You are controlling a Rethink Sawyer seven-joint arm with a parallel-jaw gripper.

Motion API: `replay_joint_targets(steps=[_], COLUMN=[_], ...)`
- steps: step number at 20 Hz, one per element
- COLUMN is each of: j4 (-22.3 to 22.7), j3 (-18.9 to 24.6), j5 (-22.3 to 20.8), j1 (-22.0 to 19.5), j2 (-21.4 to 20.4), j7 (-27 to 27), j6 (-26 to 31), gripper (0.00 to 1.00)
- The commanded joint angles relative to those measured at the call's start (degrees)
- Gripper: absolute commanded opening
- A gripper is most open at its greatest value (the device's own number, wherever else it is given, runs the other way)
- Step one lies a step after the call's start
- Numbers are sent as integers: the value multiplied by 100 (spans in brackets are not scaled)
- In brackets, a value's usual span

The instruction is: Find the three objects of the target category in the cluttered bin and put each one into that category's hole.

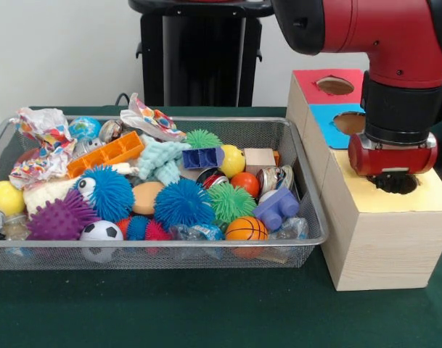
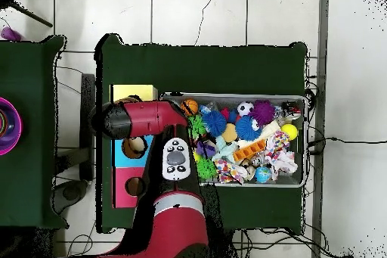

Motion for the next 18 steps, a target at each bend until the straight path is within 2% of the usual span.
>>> replay_joint_targets(steps=[1, 5, 8, 10, 14, 18], j4=[531, 847, 740, 580, 497, 758], j3=[273, 63, -160, -267, -320, -218], j5=[68, 148, 116, 75, 55, 44], j1=[-4, 183, 372, 469, 531, 356], j2=[102, -869, -1373, -1566, -1759, -1847], j7=[675, 650, 650, 644, 634, 457], j6=[552, 1571, 2429, 2955, 3360, 3090], gripper=[0, 0, 0, 0, 0, 0])
